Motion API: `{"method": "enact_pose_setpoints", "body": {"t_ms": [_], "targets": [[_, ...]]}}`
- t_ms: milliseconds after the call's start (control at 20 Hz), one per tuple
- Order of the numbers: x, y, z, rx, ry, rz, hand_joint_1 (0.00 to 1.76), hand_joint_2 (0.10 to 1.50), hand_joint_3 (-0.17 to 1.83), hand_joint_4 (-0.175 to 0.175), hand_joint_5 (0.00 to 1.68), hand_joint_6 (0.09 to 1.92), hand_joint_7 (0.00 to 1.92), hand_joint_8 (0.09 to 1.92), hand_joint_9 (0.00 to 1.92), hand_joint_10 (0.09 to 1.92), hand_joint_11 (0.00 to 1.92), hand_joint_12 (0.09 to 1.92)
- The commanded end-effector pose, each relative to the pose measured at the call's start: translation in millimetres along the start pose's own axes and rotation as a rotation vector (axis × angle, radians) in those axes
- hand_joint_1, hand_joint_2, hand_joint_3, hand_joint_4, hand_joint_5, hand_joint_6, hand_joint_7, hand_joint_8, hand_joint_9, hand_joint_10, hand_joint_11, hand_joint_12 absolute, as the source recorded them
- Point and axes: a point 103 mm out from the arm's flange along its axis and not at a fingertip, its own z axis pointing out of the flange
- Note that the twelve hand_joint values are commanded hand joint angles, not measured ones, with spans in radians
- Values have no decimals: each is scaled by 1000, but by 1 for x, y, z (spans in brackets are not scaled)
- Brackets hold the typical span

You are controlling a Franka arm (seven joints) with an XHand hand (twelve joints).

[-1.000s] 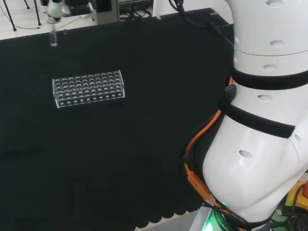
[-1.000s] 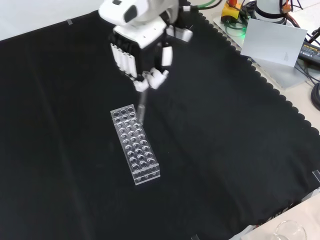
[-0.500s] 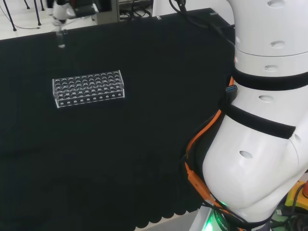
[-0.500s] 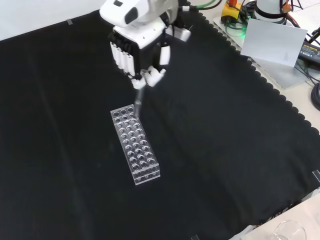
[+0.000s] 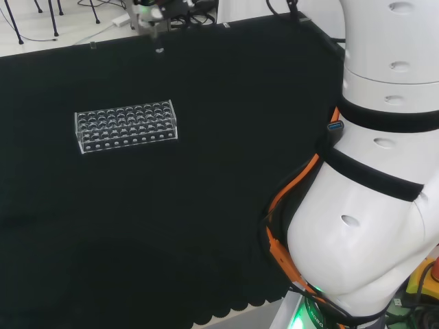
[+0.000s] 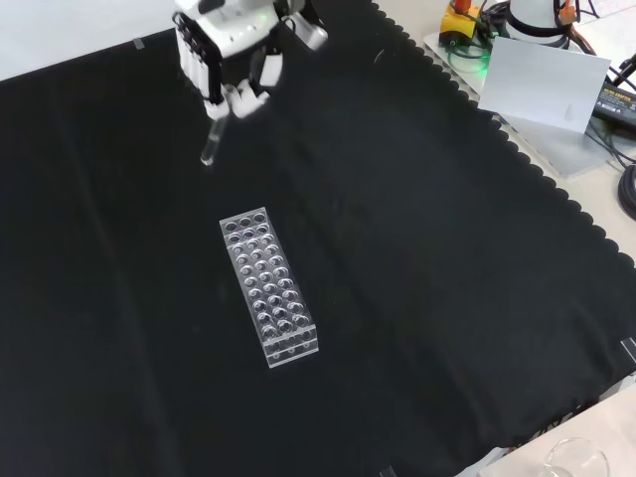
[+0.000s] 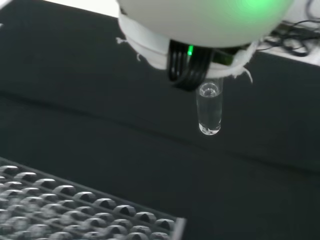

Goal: Shake the test tube.

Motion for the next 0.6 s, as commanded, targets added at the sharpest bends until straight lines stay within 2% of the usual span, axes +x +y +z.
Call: {"method": "enact_pose_setpoints", "body": {"t_ms": [50,350,450,600], "targets": [[19,-5,-3,-4,75,-29,1443,596,689,-175,1413,88,1424,658,1291,735,1442,1089],[79,-6,-6,19,238,-113,1443,596,689,-175,1414,87,1425,657,1291,734,1442,1089],[92,-6,-8,19,260,-135,1443,596,689,-175,1414,87,1425,657,1291,734,1441,1089],[102,-5,-10,16,257,-159,1443,596,689,-175,1415,87,1425,656,1291,734,1440,1089]]}}
